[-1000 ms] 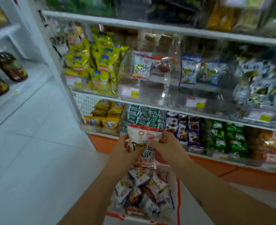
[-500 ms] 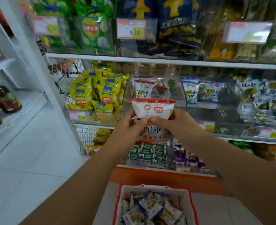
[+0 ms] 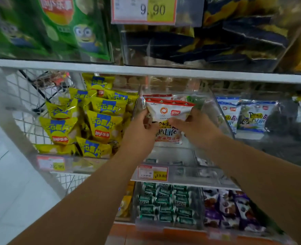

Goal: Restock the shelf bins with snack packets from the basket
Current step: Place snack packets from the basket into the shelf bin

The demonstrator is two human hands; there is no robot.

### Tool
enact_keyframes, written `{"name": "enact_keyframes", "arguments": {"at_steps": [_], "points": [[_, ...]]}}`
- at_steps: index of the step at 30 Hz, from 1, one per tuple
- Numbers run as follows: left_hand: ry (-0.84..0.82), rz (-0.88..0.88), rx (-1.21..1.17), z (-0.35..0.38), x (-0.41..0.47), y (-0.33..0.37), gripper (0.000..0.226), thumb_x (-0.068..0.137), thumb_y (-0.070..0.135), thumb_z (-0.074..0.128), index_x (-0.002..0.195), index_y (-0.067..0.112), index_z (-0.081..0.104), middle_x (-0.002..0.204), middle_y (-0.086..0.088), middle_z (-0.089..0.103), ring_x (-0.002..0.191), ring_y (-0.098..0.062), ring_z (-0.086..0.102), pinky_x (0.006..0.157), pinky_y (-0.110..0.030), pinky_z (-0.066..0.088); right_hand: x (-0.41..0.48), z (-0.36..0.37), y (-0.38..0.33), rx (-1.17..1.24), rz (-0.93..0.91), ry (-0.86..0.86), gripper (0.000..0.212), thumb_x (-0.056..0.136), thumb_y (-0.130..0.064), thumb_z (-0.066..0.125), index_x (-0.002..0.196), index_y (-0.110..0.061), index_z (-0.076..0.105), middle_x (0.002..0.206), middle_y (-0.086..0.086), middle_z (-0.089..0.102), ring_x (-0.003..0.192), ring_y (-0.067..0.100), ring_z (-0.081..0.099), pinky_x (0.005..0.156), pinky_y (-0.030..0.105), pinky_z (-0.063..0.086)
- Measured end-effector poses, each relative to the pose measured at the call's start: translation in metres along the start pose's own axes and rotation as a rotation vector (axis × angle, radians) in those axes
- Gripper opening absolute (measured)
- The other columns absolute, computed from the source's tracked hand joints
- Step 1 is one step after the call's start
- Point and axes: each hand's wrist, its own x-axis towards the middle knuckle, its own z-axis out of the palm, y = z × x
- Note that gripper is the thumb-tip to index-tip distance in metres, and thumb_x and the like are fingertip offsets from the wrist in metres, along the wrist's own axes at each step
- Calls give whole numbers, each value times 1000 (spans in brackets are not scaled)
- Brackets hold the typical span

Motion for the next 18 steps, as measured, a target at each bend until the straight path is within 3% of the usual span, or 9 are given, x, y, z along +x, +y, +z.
{"name": "enact_keyframes", "arguments": {"at_steps": [2, 3, 8, 11, 14, 18], "points": [[-6, -36, -14, 10, 17, -13, 34, 95, 15, 54, 126, 29, 54, 115, 2, 66, 99, -18, 64, 86, -38, 55, 15, 9, 9, 62, 57, 7, 25, 84, -33, 75, 91, -23, 53, 80, -1, 63, 77, 17, 67, 71, 38, 59], [-20, -56, -5, 16, 23, -19, 37, 92, 13, 54, 125, 29, 52, 114, -2, 66, 99, -20, 64, 86, -43, 56, 20, 14, 13, 111, 92, 9, 24, 84, -29, 76, 91, -22, 54, 81, 0, 63, 80, 21, 69, 75, 42, 60], [-89, -180, -60, 41, 42, -39, 78, 66, 27, 55, 142, 31, 38, 126, -1, 61, 112, -27, 60, 95, -47, 52, 39, 32, 31, 177, 205, 14, 27, 84, -18, 76, 107, -15, 61, 91, 0, 68, 80, 16, 69, 70, 37, 61], [-131, -327, 12, 45, 51, -38, 77, 74, 31, 60, 146, 24, 32, 137, -17, 49, 121, -39, 51, 101, -50, 46, 50, 43, 37, 250, 231, 0, 17, 86, -11, 74, 98, -21, 65, 100, 5, 72, 90, 23, 70, 79, 44, 60], [-118, -442, -15, 51, 62, -38, 71, 85, 25, 60, 148, 15, 30, 144, -23, 40, 126, -38, 48, 101, -46, 44, 60, 53, 37, 320, 257, 22, 16, 88, -7, 70, 94, -21, 66, 100, 6, 73, 91, 24, 70, 83, 47, 59], [-112, -479, -138, 61, 80, -47, 80, 65, 31, 64, 141, 16, 43, 140, -26, 46, 123, -38, 52, 98, -50, 47, 73, 59, 41, 343, 312, 16, 14, 86, -5, 70, 96, -15, 68, 104, 13, 73, 88, 24, 69, 86, 48, 58]]}}
